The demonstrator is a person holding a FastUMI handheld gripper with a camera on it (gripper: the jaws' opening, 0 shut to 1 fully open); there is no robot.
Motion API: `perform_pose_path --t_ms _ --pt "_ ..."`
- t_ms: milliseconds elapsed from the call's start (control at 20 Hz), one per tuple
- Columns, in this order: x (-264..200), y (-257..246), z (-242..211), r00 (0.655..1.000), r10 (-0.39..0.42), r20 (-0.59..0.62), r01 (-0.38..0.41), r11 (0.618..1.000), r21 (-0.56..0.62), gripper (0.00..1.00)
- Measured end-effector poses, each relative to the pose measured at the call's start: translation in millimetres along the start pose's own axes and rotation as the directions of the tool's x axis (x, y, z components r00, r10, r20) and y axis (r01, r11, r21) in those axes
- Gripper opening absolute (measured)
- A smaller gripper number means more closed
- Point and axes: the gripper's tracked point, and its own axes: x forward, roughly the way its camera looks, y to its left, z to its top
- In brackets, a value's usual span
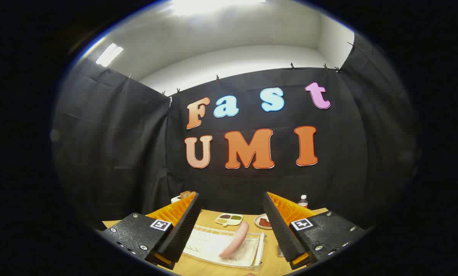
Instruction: Take the plate from the dish rack, then take the spoon from the basket and place it into the plate.
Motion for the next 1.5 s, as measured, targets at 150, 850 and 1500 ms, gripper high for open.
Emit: perform_pose_path --t_ms 150,850,1500 --pt "6 3 3 1.0 0.002 0.025 -0.003 1.0 0.018 0.98" --pt "32 18 -19 0.996 0.051 -0.069 -0.048 0.997 0.053 0.97" --pt "83 8 -103 0.889 0.058 -0.454 -0.04 0.998 0.05 0.97"
